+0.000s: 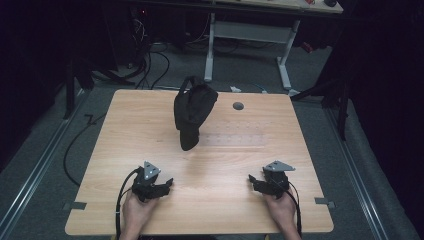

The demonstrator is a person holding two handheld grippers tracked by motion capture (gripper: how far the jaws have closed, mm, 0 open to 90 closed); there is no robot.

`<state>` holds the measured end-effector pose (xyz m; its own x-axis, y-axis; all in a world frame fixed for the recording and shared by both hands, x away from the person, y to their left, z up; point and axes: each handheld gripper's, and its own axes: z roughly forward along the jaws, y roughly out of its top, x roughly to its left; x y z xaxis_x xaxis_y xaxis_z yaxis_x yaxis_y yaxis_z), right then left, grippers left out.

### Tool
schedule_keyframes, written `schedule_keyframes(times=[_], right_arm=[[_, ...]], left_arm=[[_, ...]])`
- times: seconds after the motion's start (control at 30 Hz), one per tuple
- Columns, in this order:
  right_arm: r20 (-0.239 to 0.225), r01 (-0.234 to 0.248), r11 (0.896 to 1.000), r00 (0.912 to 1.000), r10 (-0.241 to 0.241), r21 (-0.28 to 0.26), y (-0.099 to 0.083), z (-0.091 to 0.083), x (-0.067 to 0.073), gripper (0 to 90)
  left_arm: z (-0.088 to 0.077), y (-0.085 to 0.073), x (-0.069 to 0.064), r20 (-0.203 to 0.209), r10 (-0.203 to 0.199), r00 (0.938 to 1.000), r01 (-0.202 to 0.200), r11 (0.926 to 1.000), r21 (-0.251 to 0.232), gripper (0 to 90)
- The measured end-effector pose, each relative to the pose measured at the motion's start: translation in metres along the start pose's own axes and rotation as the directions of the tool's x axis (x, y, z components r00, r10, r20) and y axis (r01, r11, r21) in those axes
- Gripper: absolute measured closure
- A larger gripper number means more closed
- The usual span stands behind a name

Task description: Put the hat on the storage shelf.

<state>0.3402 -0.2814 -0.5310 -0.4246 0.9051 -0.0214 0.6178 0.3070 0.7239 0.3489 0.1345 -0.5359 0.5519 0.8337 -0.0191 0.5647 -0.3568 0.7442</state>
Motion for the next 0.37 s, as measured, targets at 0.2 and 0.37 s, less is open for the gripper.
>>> schedule_keyframes(times=[0.2,0.37], right_arm=[[0.0,0.0,1.0,1.0,0.0,0.0,0.0,0.0,0.0,33.6],[0.0,0.0,1.0,1.0,0.0,0.0,0.0,0.0,0.0,33.6]], left_arm=[[0.0001,0.0,-0.0002,-0.001,-0.001,1.0,0.001,1.0,0.0,29.3],[0.0001,0.0001,-0.0008,-0.003,-0.005,1.0,0.005,1.0,0.001,29.0]])
